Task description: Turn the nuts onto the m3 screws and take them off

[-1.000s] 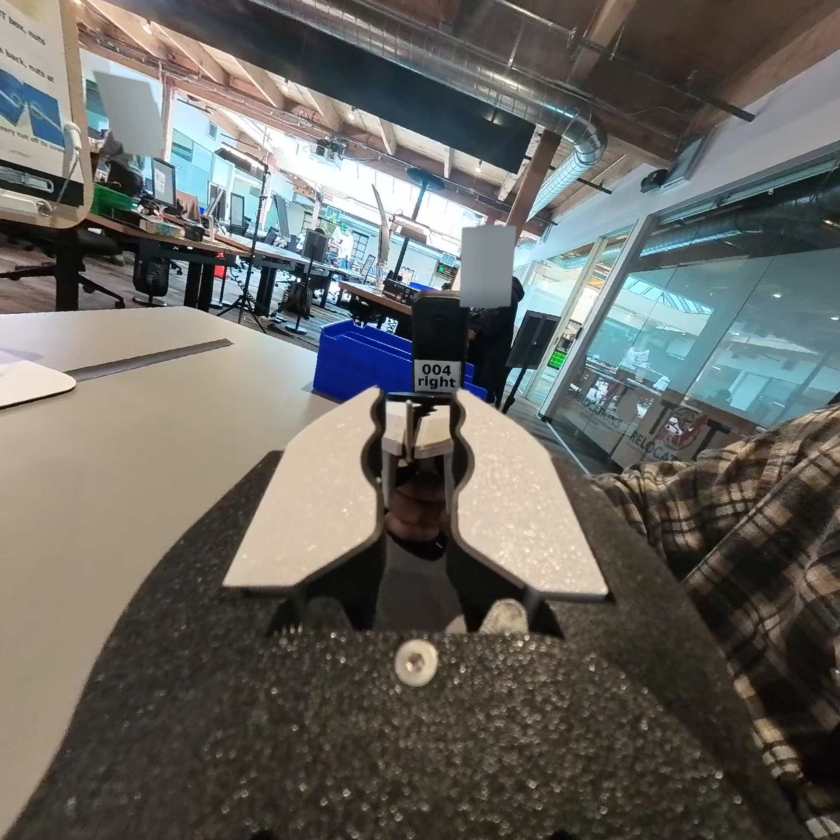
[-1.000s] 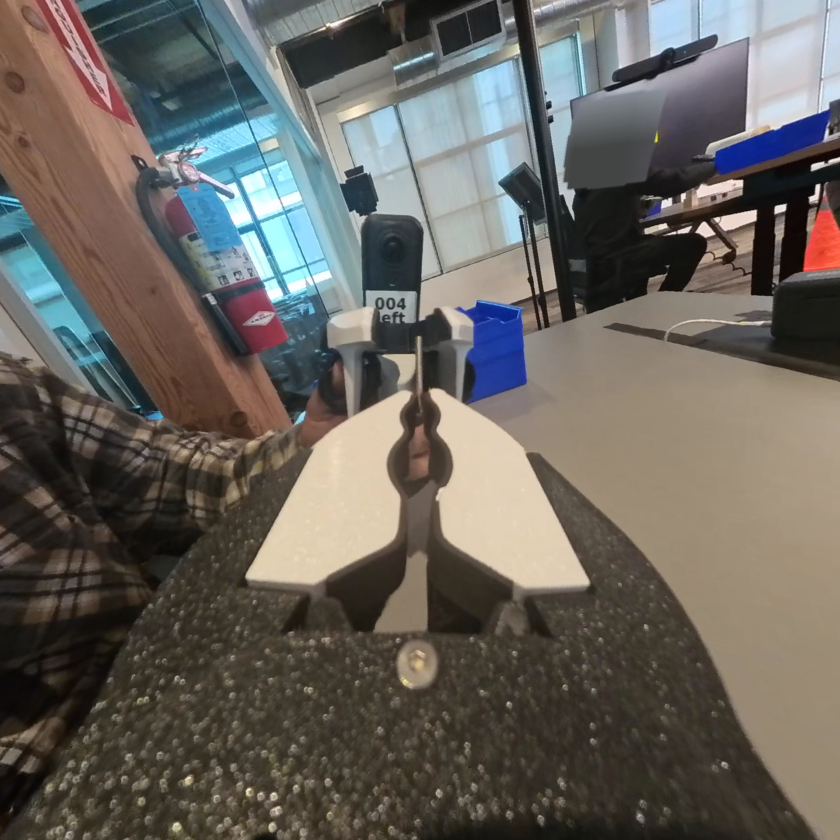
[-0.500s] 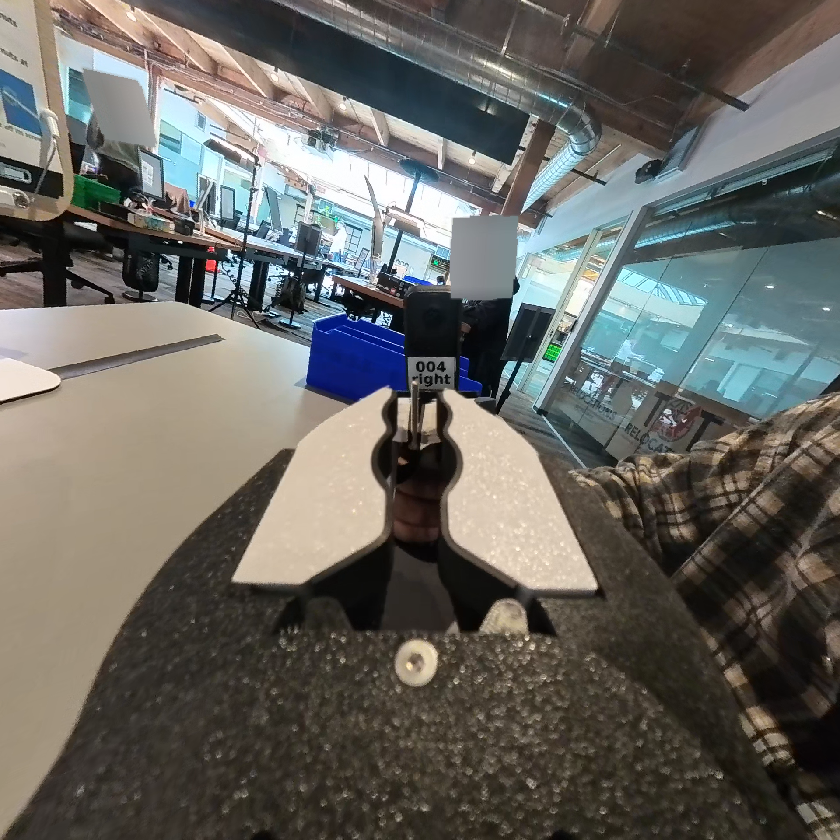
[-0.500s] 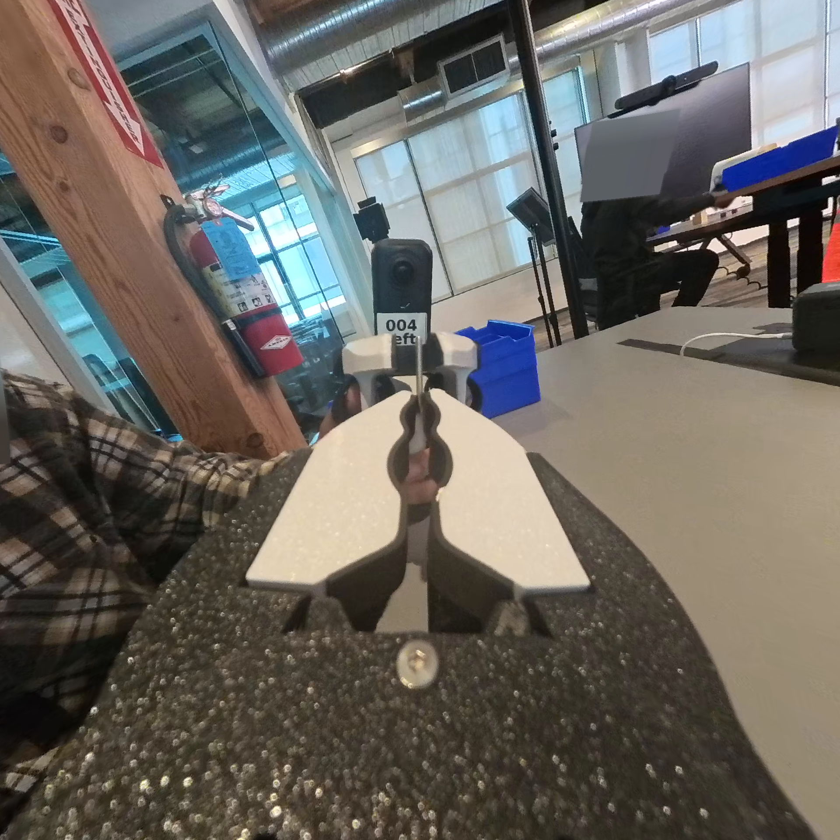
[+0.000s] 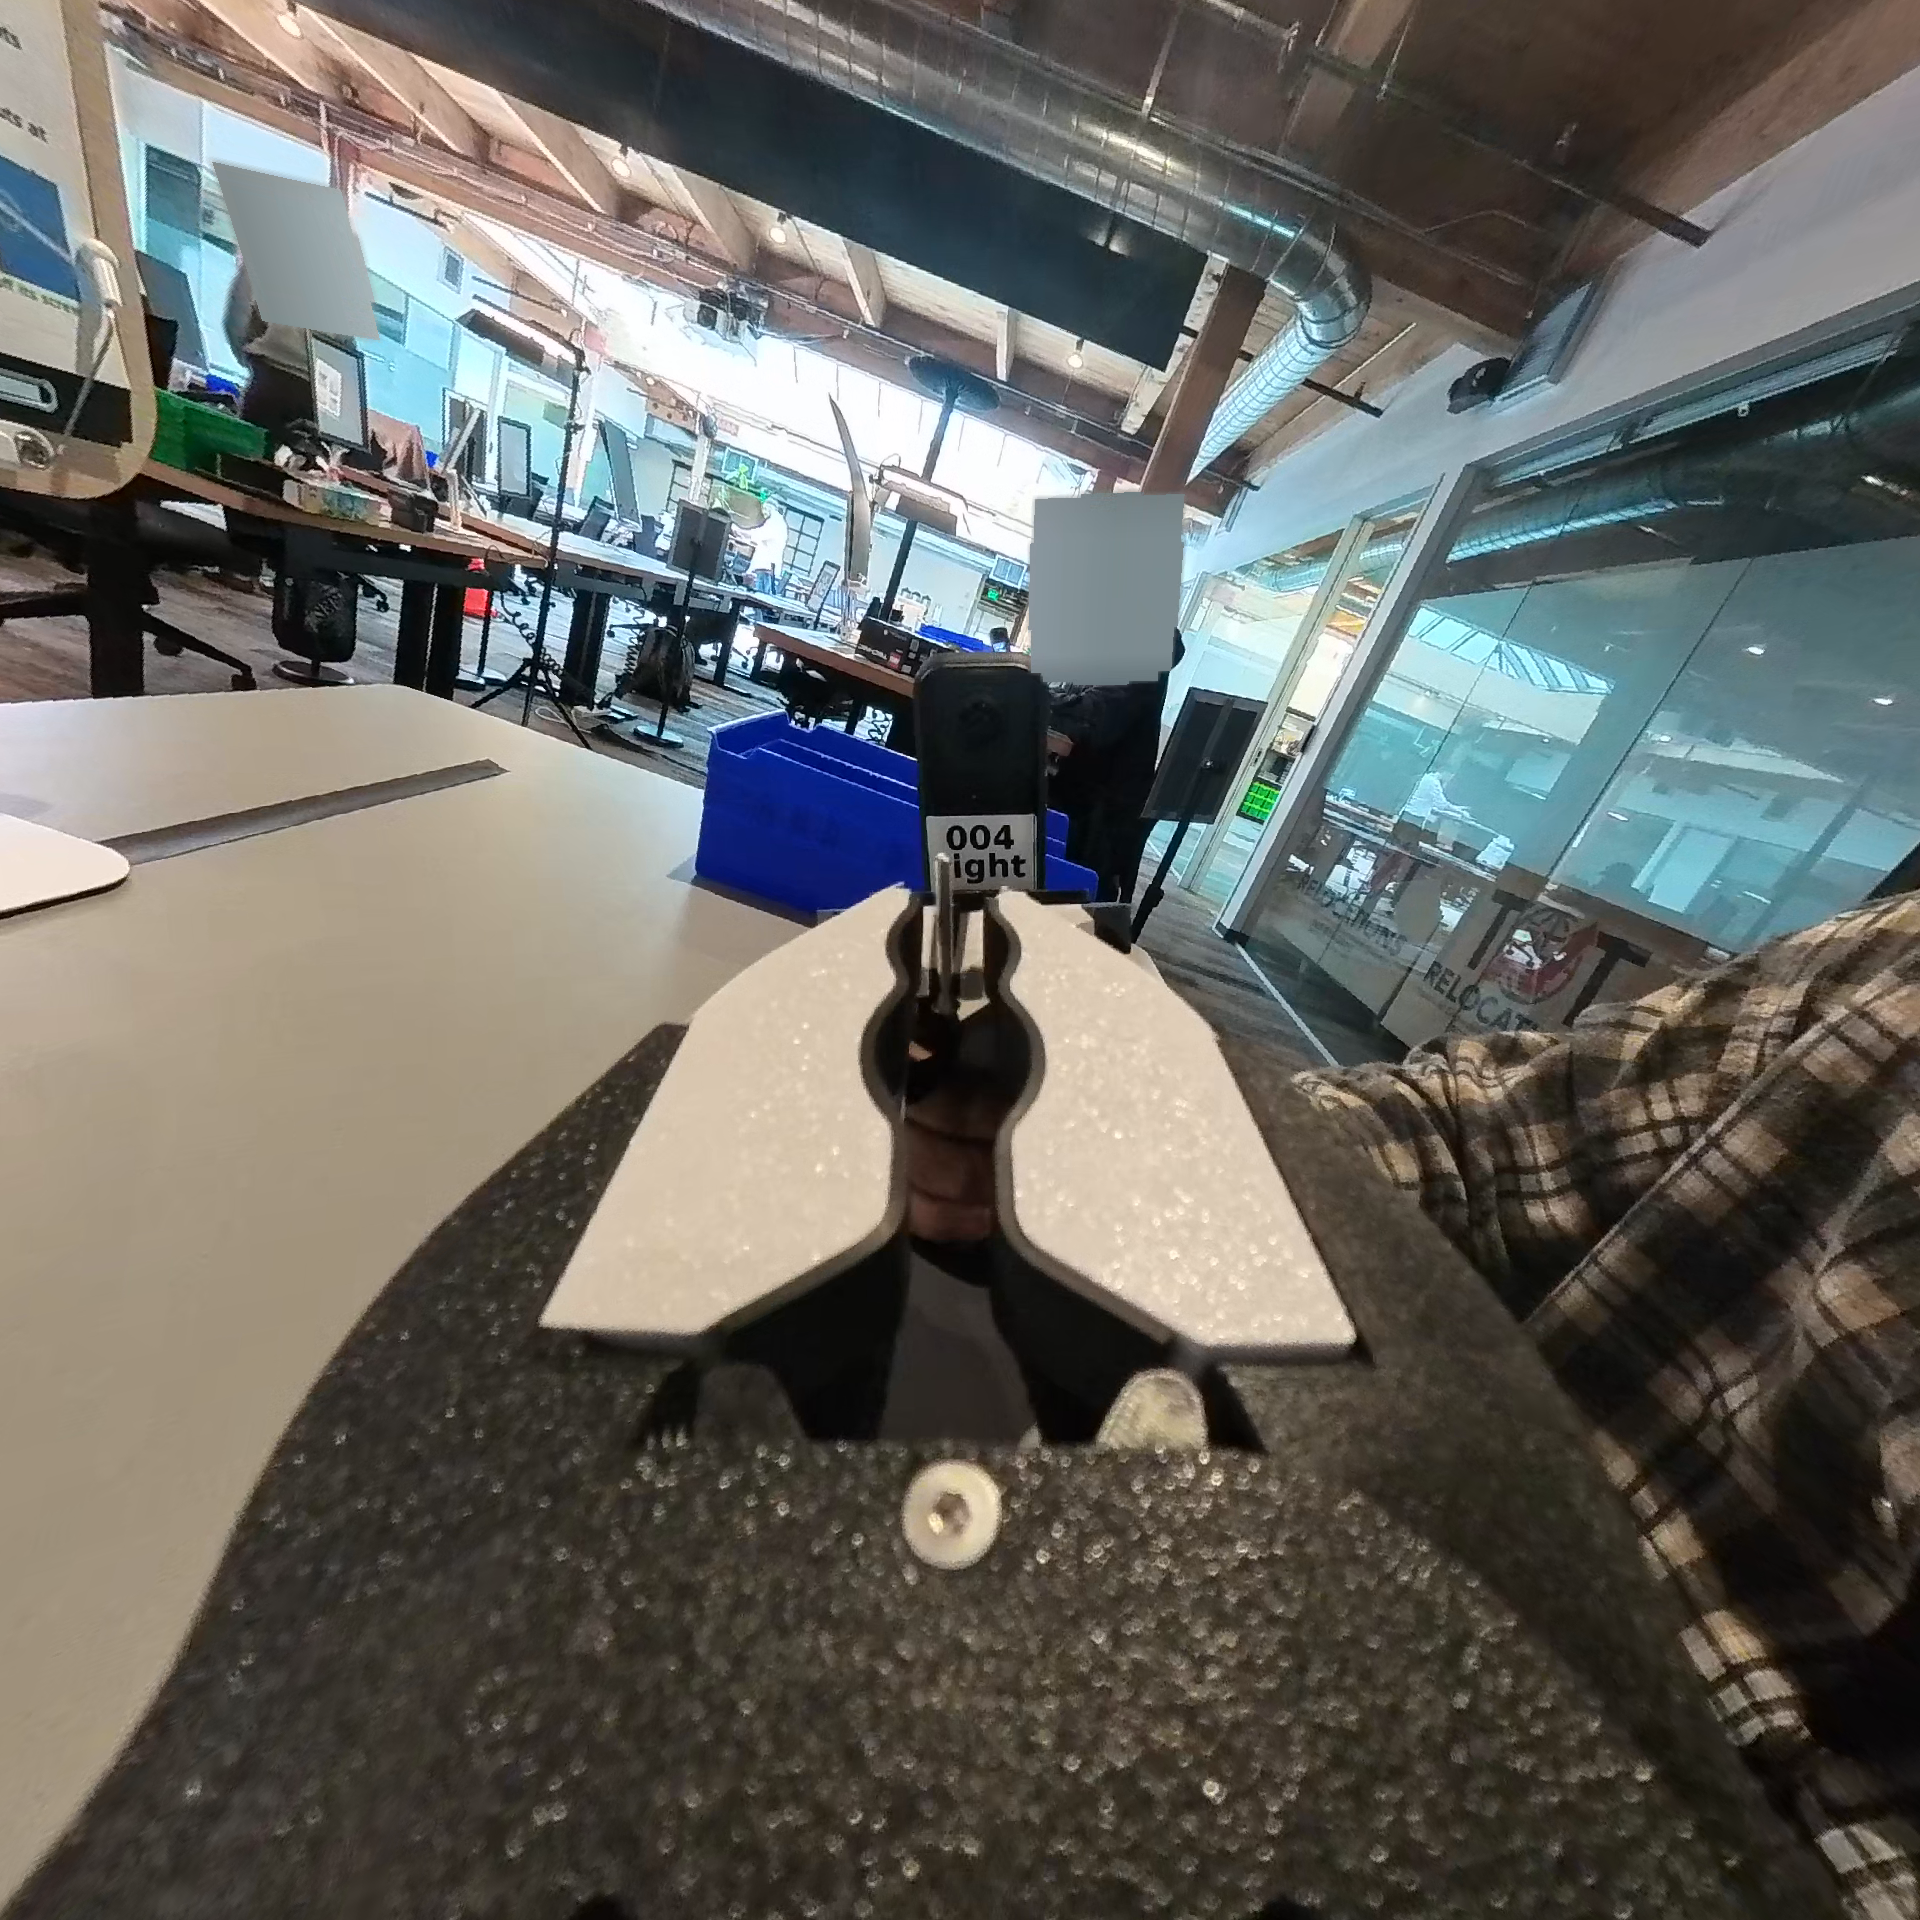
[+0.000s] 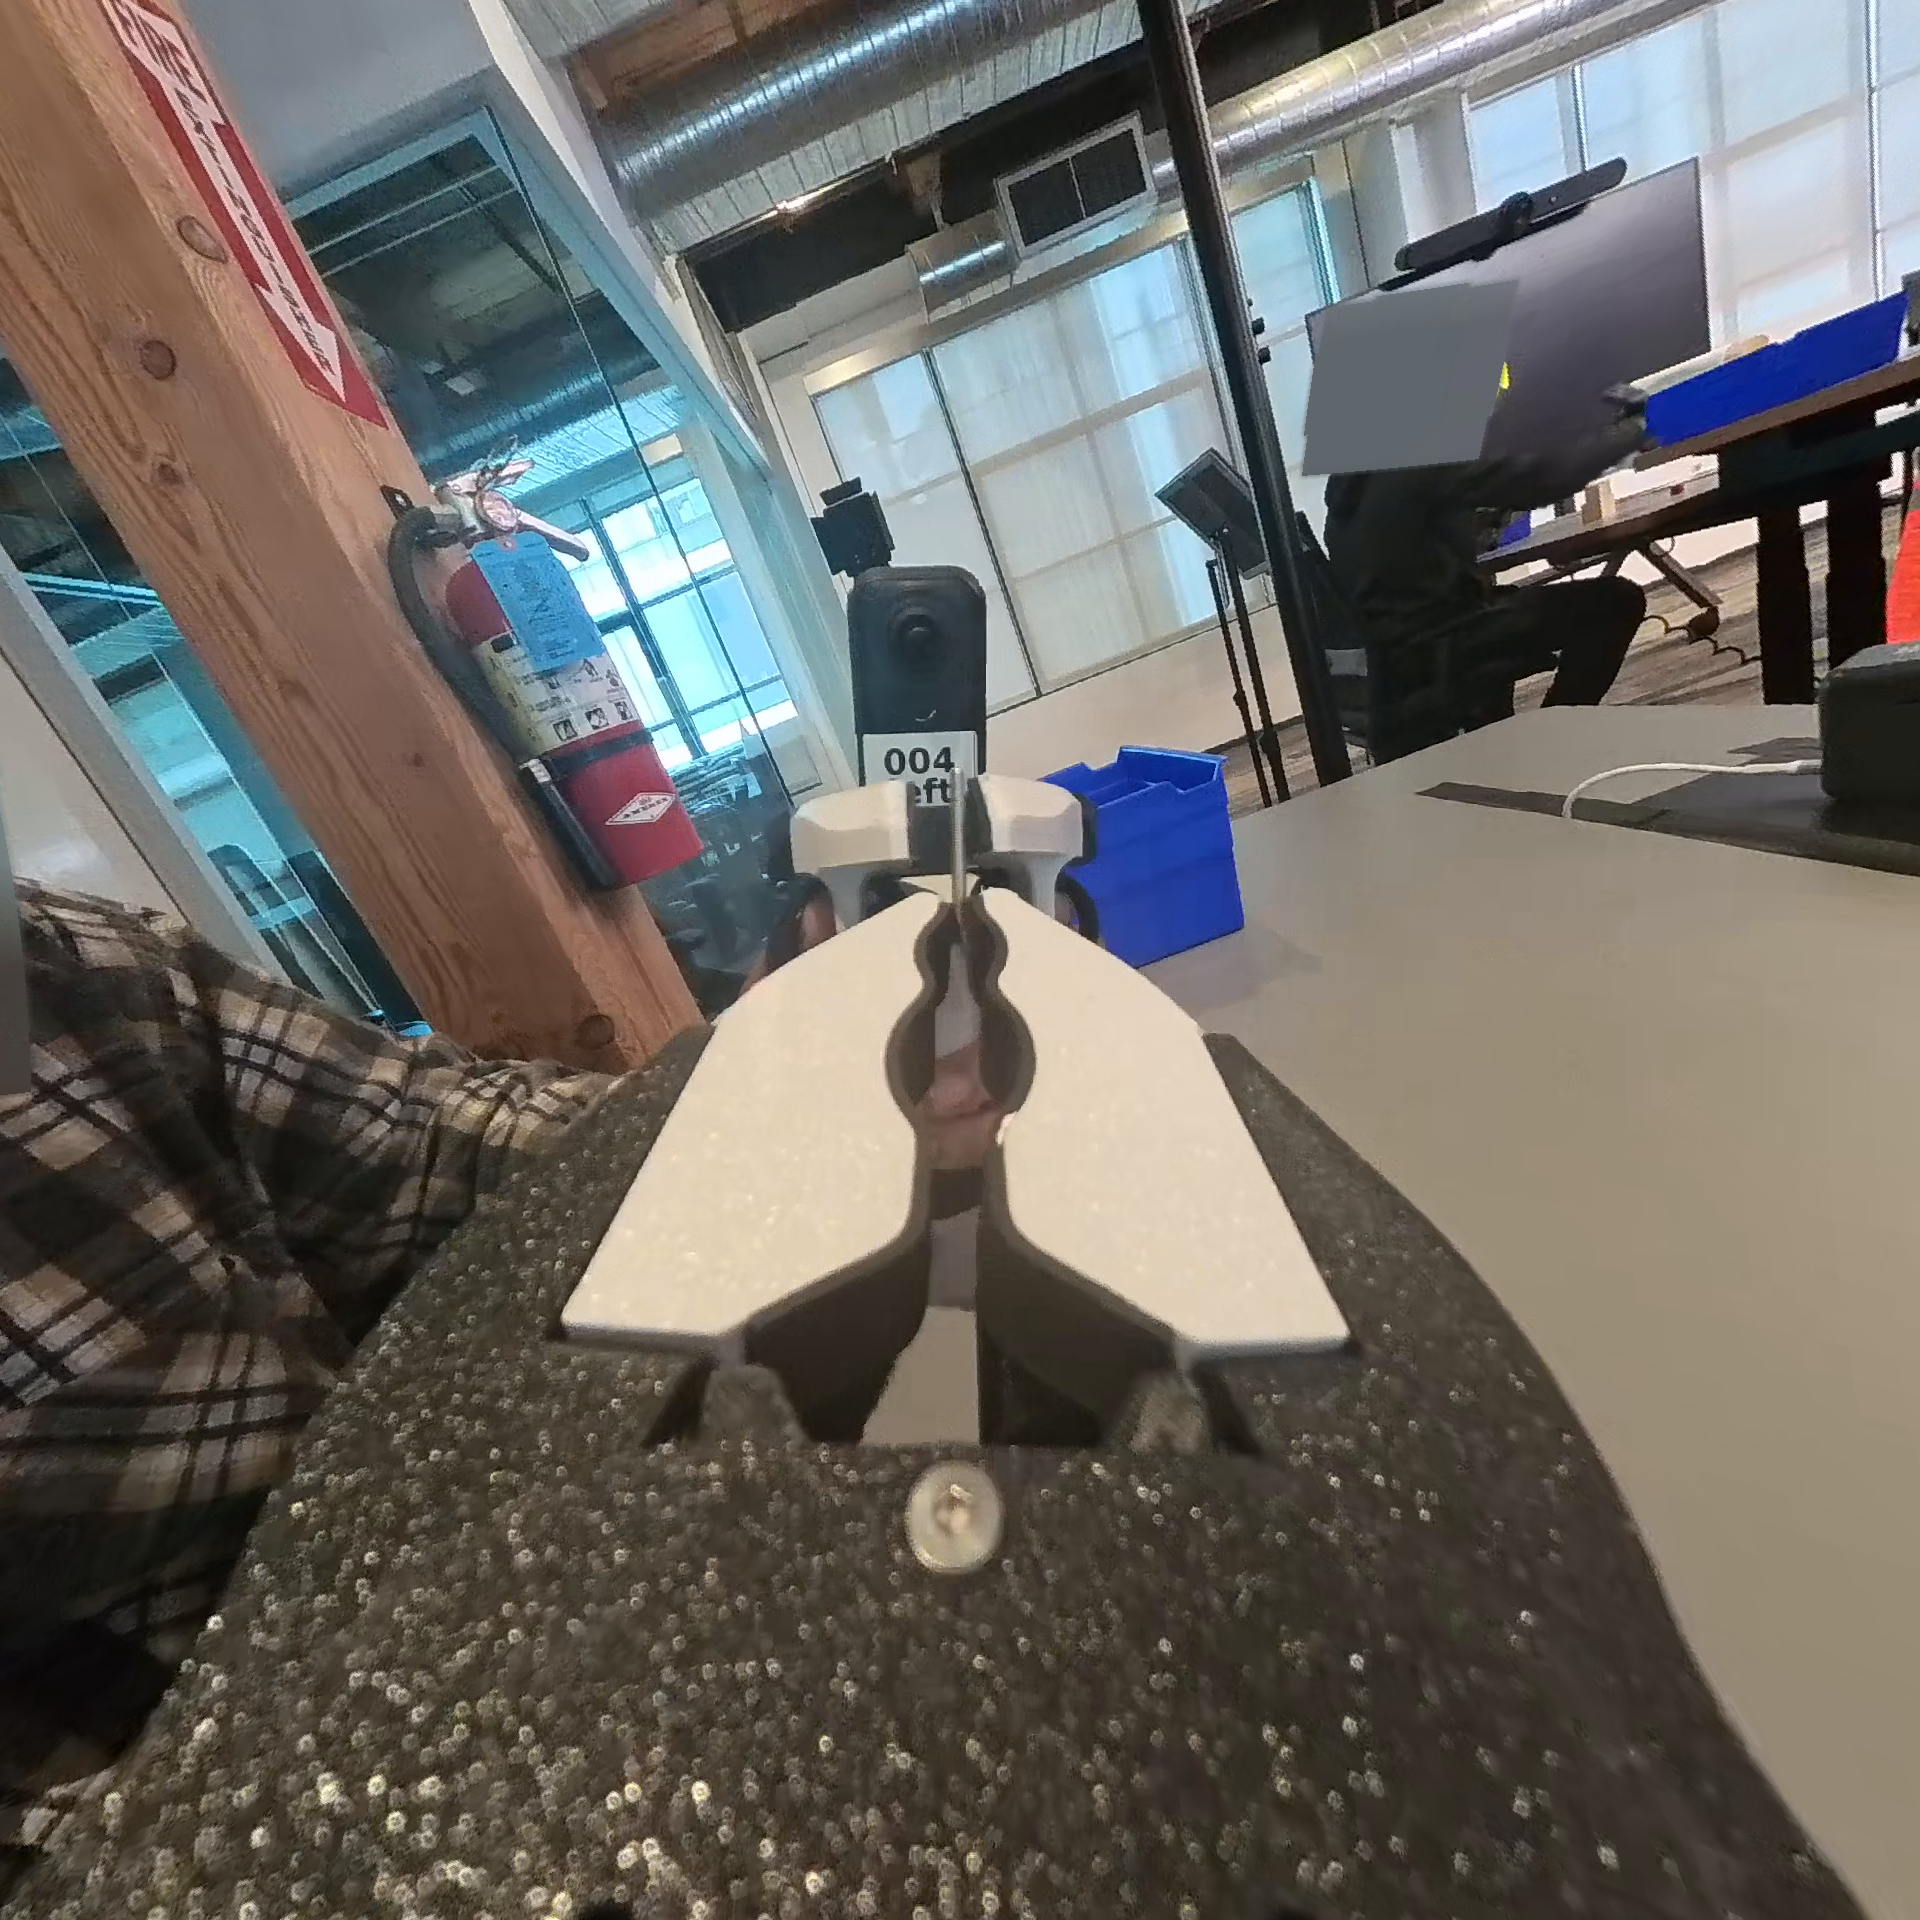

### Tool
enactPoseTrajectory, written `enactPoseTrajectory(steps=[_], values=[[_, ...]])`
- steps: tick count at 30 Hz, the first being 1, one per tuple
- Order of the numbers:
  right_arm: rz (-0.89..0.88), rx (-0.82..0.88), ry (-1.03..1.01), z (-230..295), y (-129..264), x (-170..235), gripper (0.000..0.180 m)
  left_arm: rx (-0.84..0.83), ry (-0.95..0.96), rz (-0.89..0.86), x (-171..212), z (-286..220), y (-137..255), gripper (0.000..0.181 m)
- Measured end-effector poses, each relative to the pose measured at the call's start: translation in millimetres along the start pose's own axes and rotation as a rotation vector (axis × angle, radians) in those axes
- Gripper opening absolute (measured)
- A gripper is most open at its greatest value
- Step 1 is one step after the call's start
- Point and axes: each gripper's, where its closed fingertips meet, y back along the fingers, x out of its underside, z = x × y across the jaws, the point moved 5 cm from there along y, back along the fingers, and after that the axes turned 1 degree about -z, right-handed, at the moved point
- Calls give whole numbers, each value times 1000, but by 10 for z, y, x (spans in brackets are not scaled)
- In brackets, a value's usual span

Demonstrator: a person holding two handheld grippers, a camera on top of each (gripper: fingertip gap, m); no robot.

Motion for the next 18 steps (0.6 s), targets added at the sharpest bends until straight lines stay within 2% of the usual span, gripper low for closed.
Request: enactPoseTrajectory(steps=[18], values=[[-12, -7, -9, -2, 1, -5, 2, 2, 2, -3, -1, -5, -1, 5]])
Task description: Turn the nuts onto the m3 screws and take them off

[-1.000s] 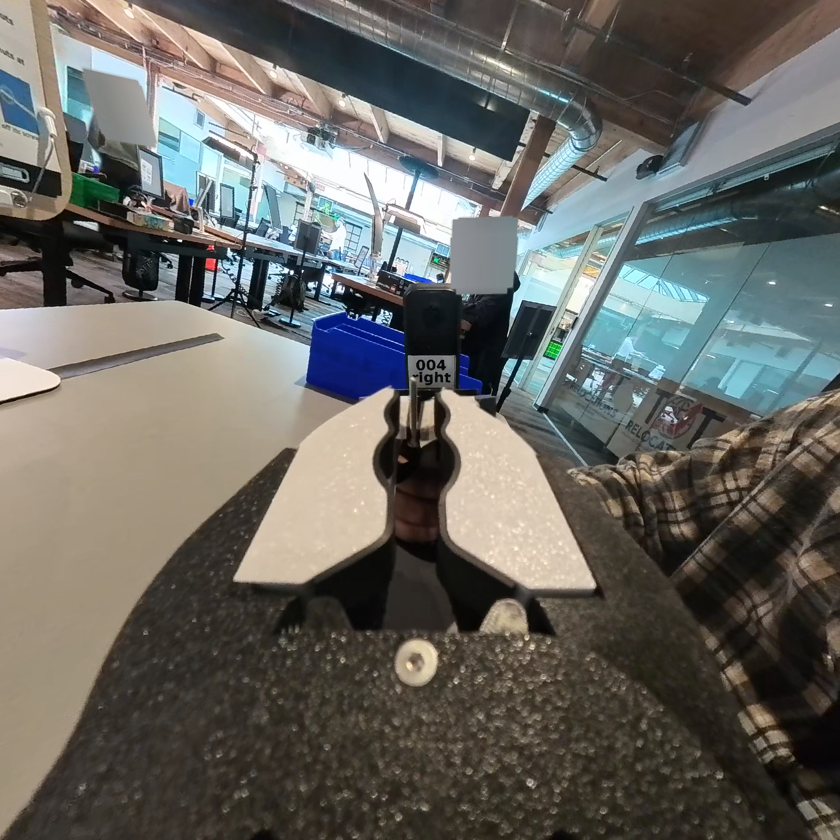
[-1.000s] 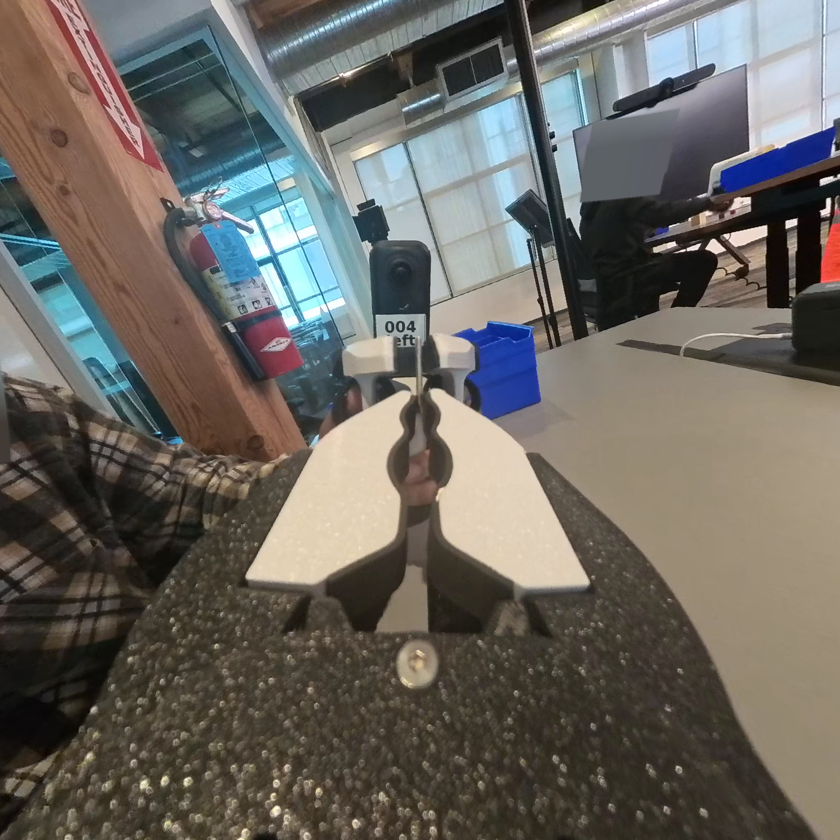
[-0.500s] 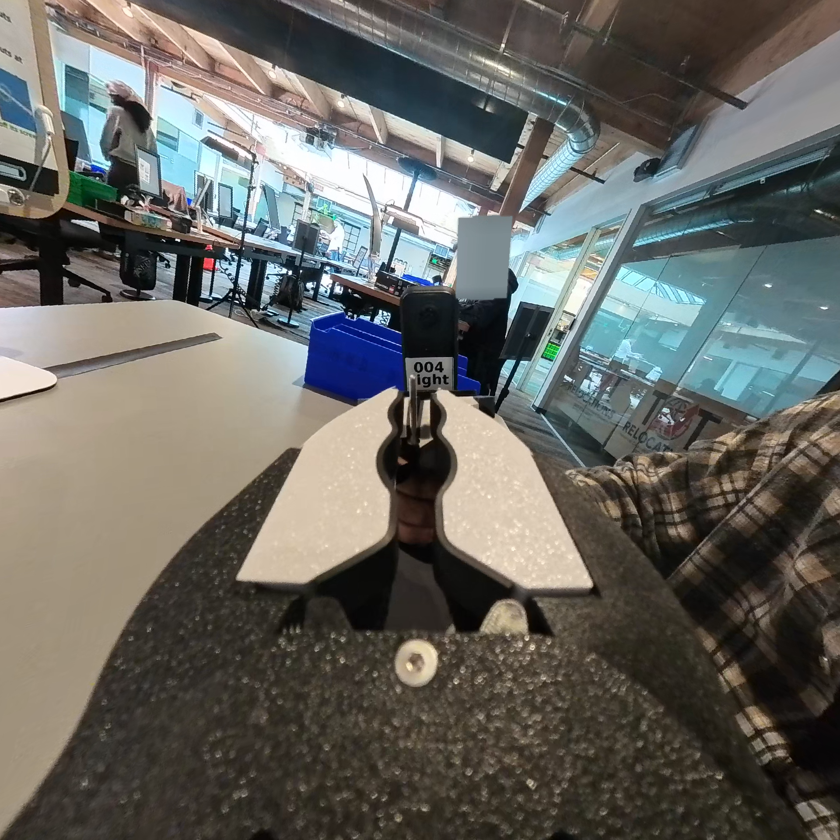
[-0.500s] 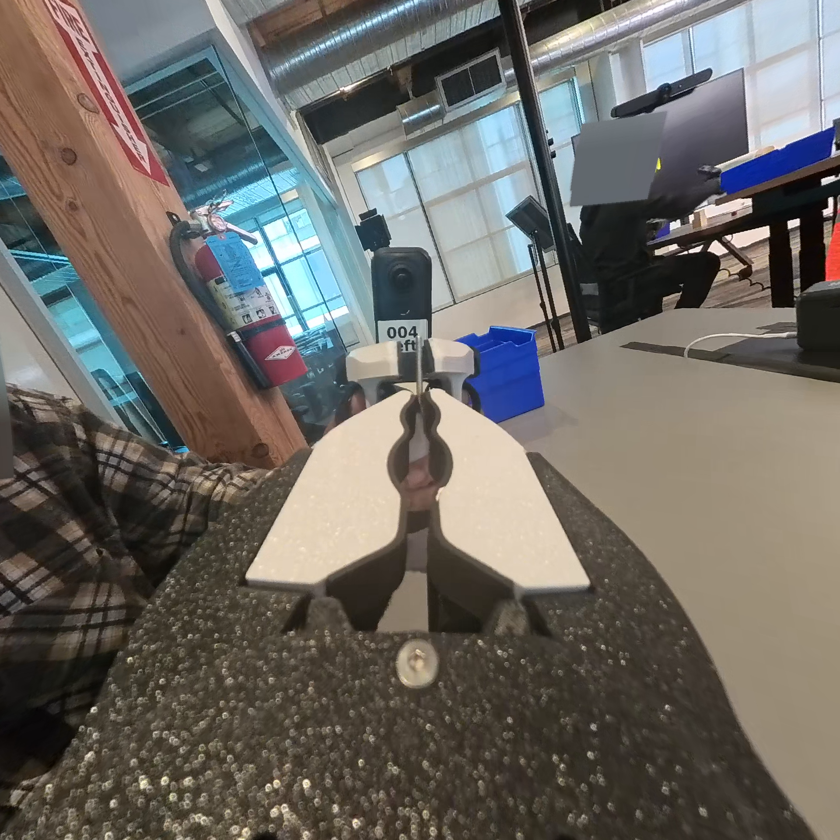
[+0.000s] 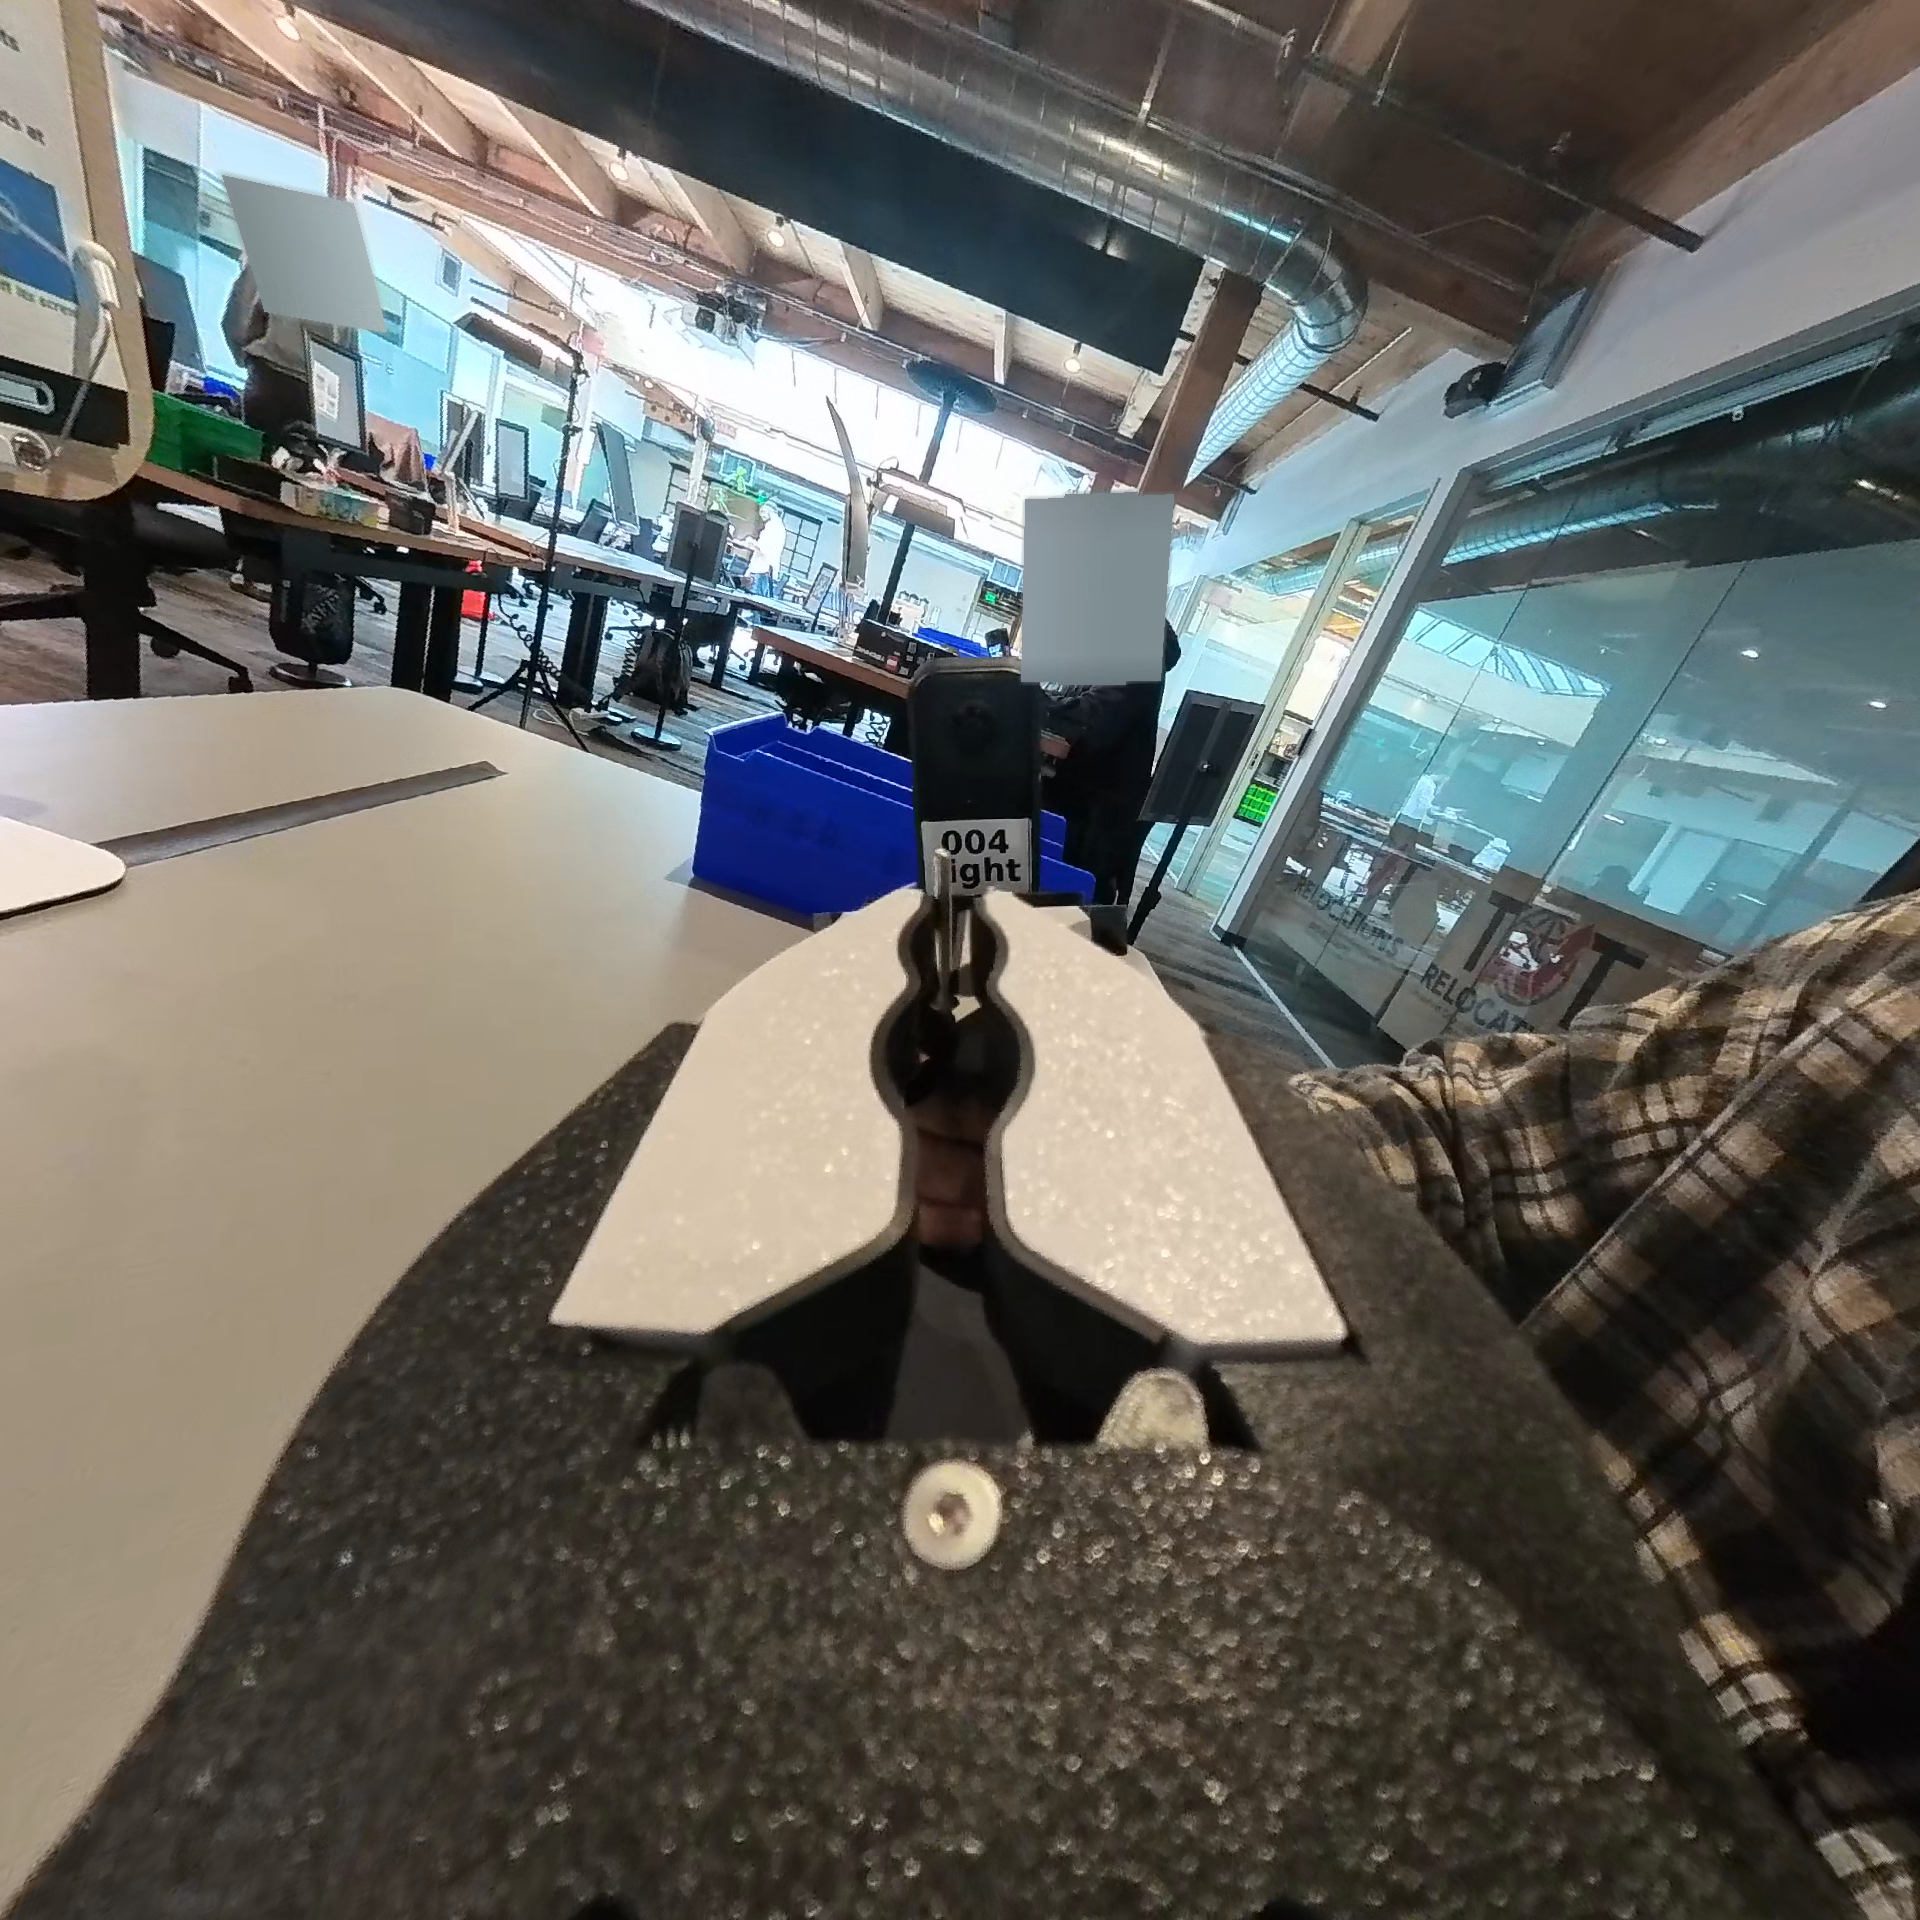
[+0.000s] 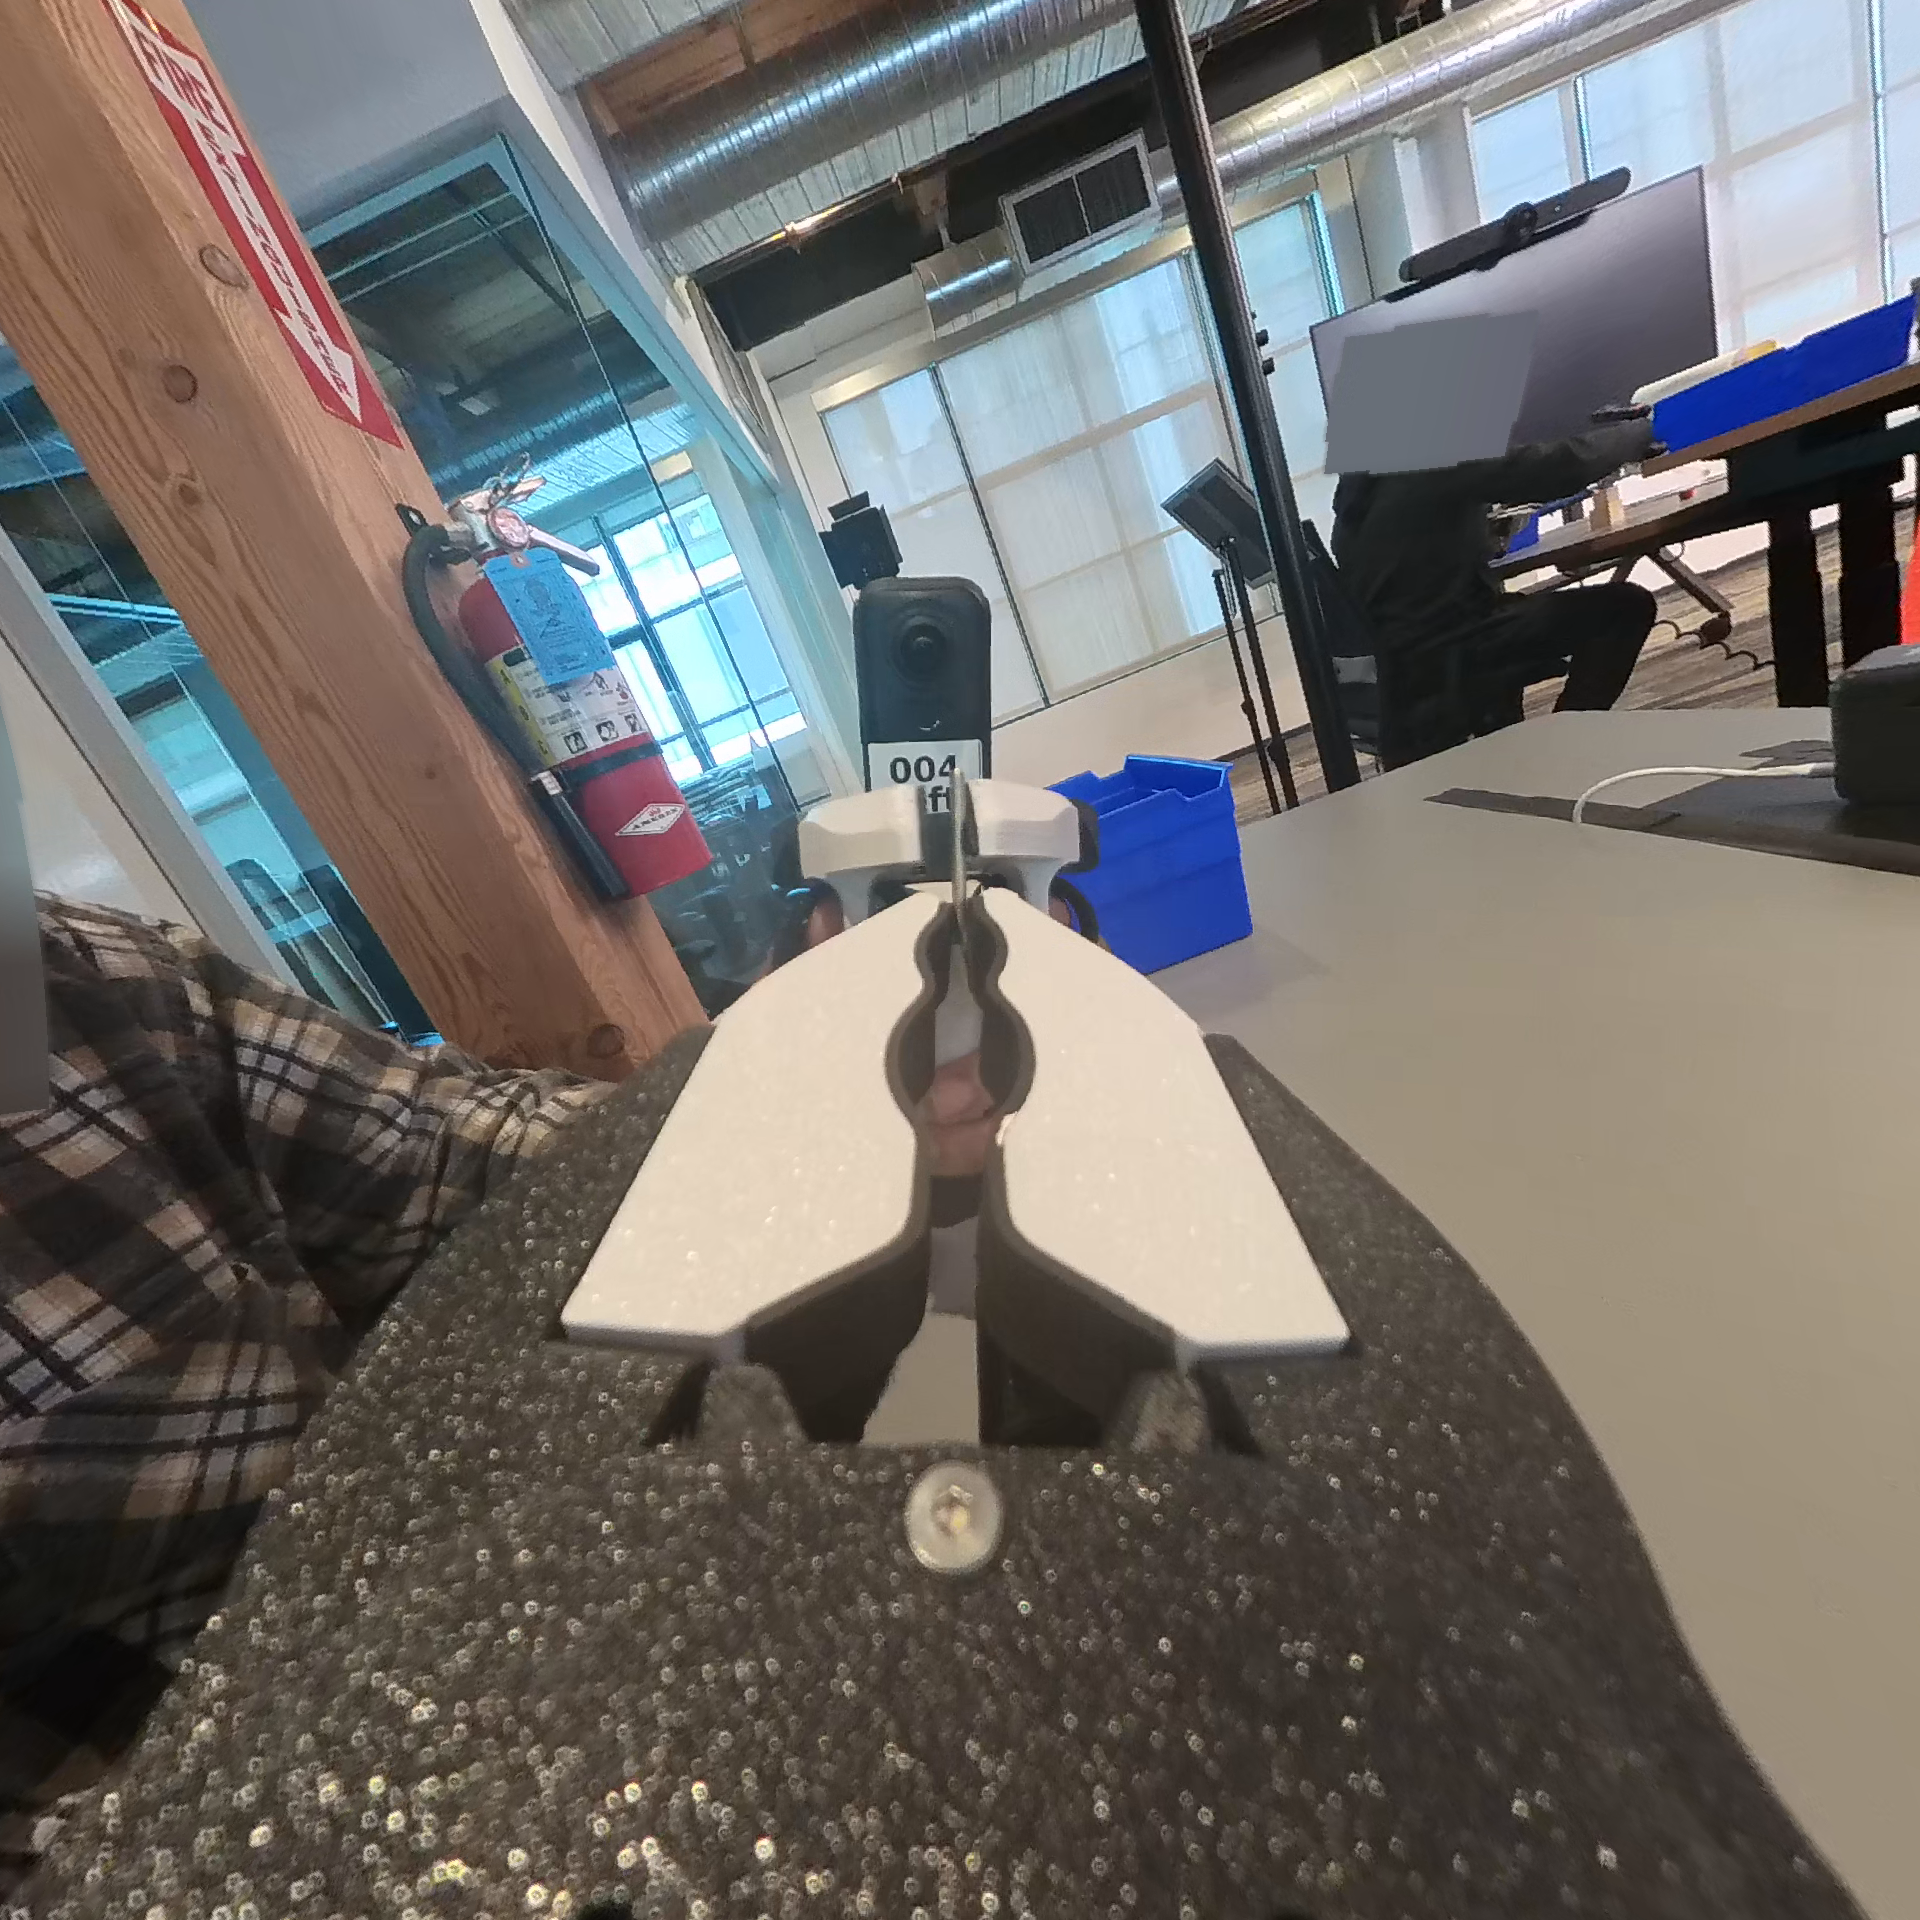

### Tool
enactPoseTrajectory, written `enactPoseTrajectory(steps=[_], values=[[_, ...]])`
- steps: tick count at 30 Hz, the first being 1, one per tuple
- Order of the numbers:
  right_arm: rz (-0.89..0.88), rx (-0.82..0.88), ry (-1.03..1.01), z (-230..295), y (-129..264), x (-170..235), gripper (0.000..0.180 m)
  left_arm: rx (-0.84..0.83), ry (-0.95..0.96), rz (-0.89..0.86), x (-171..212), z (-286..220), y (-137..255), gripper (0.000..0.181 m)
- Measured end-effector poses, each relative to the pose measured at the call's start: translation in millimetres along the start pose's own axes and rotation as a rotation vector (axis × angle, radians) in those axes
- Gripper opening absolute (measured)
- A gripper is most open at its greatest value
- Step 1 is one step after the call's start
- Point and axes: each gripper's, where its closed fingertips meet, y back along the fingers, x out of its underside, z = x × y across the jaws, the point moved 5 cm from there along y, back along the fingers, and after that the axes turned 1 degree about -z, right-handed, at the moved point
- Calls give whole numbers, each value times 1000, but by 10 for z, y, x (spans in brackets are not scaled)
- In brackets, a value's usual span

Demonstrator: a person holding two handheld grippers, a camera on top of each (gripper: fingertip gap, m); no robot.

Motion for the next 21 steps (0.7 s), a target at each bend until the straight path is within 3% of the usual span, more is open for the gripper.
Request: enactPoseTrajectory(steps=[14, 21], values=[[13, -30, -2, 6, -4, 14, 3, 4, -9, 15, 6, -10, 14, 2], [81, 45, 92, -56, 156, -113, 16, 2, -39, 37, -10, -24, 32, 2]])
